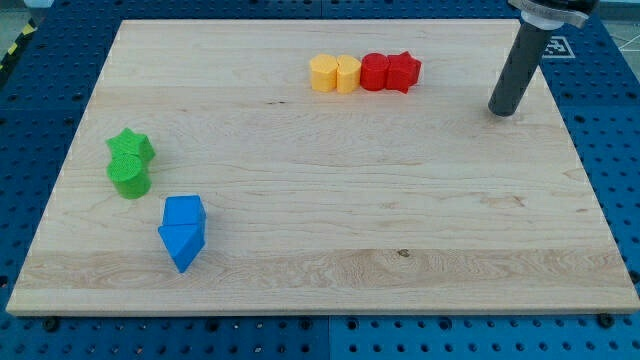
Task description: Push green circle above the blue cube
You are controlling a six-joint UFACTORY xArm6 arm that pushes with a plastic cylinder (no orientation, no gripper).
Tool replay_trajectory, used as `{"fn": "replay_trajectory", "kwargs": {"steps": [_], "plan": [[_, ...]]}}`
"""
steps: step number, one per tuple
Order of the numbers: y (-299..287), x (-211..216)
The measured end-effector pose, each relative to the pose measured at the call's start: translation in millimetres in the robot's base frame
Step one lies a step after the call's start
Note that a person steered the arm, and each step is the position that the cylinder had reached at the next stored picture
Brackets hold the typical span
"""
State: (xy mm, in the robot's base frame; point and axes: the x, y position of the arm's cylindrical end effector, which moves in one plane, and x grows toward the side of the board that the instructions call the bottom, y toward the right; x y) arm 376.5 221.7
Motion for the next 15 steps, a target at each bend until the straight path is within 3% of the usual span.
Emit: {"fn": "replay_trajectory", "kwargs": {"steps": [4,5,12,14,15], "plan": [[-8.0,0.0],[-42.6,0.0],[-495.2,0.0],[-526.2,14.0],[-526.2,45.8]]}}
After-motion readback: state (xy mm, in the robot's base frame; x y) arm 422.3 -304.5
